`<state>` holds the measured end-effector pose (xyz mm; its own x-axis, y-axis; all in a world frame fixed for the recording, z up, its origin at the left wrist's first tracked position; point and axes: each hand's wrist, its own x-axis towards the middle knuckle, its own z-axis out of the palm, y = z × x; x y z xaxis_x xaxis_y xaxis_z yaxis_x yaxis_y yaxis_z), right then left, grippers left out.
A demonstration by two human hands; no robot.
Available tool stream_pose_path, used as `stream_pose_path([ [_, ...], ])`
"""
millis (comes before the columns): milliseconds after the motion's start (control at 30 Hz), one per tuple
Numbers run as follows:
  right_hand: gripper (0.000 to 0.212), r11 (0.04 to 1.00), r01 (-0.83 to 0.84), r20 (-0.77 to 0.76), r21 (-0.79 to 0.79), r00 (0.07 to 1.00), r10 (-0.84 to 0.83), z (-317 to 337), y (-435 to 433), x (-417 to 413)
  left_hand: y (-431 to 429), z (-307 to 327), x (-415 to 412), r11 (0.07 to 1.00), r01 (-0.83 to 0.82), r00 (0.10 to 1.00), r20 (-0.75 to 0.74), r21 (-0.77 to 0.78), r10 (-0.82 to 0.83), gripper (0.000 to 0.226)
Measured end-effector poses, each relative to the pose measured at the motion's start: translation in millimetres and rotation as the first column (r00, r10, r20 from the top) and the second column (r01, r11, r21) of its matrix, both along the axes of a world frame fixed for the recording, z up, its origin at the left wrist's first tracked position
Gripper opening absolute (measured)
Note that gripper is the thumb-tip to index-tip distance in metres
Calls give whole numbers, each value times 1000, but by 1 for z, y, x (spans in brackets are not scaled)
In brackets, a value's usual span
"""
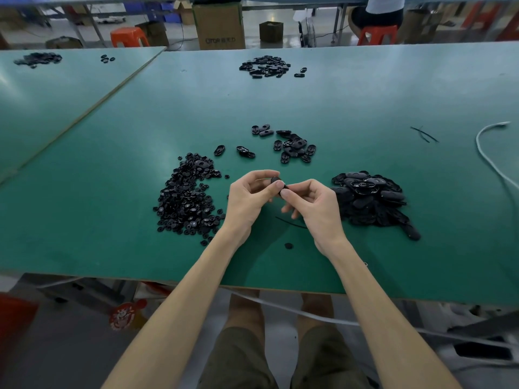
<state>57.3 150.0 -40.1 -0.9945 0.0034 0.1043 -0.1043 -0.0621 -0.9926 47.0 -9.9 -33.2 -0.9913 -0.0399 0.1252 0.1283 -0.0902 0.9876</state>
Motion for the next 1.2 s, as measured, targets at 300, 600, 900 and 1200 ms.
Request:
stream_pose_path([
  [300, 19, 997, -22, 9, 74, 1000, 21, 1, -1, 1, 0, 4, 3, 995, 95, 995, -31, 40, -94, 24],
  [600, 19, 995, -14, -19, 103, 1000, 16, 1, -2, 1, 0, 5, 4, 994, 105, 994, -29, 9, -105, 29],
  [900, 18, 998, 64, -24, 12, 998, -64, 1, -1, -1, 4, 6, 5, 989, 131, 990, -48, -72, -134, 28],
  [1200, 16, 992, 126, -47, -12, 991, -126, -1, -1, -1, 4, 7, 6, 985, 137, 989, -43, -101, -142, 28],
])
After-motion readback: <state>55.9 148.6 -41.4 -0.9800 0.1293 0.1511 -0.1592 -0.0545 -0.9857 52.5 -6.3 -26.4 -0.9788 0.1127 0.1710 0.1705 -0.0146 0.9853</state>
